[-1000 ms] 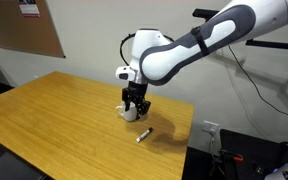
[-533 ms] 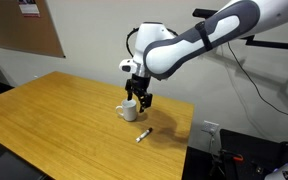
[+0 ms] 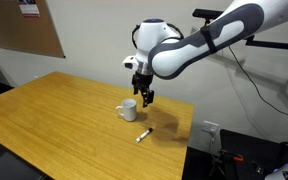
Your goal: Take the marker out of the white cup and place it on the table
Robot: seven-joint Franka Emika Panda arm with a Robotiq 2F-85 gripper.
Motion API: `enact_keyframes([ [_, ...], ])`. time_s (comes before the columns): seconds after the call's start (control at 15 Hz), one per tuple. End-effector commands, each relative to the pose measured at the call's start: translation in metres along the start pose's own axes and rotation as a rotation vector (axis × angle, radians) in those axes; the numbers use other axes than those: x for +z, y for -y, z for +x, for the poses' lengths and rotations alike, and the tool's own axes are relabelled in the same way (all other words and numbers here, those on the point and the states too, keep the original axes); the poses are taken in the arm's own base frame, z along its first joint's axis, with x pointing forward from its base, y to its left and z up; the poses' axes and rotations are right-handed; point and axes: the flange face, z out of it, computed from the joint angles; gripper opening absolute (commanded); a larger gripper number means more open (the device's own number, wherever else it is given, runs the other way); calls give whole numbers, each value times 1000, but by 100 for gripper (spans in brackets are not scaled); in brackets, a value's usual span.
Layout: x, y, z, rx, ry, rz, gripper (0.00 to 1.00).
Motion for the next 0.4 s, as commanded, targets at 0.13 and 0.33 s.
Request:
enact_keyframes([
  [0.13,0,2,0,6,3,1,100],
  [0.33,0,2,0,7,4,1,100],
])
